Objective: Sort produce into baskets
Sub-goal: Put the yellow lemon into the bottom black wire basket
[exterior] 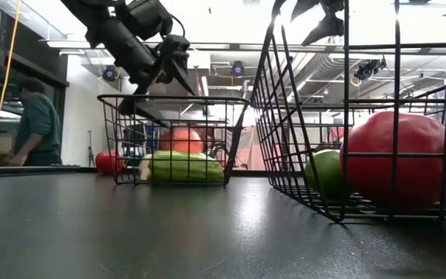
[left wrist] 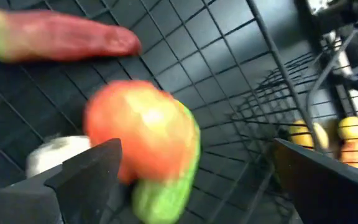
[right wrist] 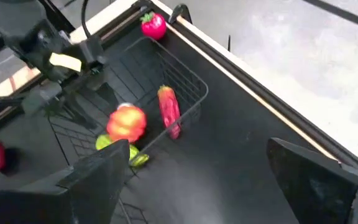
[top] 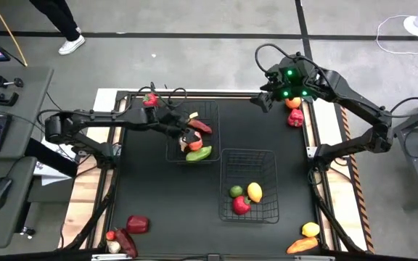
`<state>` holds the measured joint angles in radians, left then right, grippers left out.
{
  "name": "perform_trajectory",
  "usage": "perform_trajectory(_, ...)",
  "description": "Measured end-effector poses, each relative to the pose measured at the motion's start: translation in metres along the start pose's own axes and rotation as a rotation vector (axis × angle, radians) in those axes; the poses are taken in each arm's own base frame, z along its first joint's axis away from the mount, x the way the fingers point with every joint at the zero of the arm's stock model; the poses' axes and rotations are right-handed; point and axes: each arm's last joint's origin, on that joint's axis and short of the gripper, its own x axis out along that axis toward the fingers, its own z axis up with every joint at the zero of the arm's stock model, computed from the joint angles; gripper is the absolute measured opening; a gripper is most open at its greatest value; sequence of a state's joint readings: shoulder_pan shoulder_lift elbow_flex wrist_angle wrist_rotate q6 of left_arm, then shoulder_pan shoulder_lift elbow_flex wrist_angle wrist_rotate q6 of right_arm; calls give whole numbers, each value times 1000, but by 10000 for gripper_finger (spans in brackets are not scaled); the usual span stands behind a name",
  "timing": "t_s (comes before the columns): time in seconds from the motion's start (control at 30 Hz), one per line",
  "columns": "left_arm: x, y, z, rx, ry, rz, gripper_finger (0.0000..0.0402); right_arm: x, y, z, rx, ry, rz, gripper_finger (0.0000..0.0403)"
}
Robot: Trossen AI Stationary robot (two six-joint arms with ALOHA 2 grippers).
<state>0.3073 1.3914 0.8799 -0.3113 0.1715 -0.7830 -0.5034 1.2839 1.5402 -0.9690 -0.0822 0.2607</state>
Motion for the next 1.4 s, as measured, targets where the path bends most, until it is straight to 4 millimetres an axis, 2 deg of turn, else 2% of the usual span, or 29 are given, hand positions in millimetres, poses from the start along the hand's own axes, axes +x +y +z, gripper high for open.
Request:
perform_trajectory(0.1,-9,-4,-1,-12,31,-70,400,0,0,-2,1,17,-5,373)
perform_trajectory(0.23,-30,-18,-9,74,15,-140,400,0,-1,-2,2,20,-5,373)
perform_trajectory(0.43,-71,-29,-34,146,-97,-50,400,-4,0,-4,-60,28,19,373)
perform_trajectory(0.63,-98,-28,-60,167,-122,54,400,-38,2,-14,-81,-11,97,373)
perform_trajectory(0.73,-104,-27,-67,152,-144,90,400,-55,1,-23,-25,6,98,373)
perform_trajectory(0.87,-104,-28,-69,164,-164,109,400,-68,5,-41,70,121,141,373)
perform_trajectory(1.07,-99,-27,-67,180,-162,137,400,-78,31,-60,155,286,302,373)
perform_trajectory(1.23,-97,-26,-64,202,-158,148,400,-77,69,-80,206,516,422,373)
perform_trajectory(1.33,-97,-25,-63,219,-158,151,400,-79,91,-101,209,719,404,373)
perform_trajectory(1.4,-97,-25,-63,237,-157,152,400,-82,105,-120,182,867,332,373)
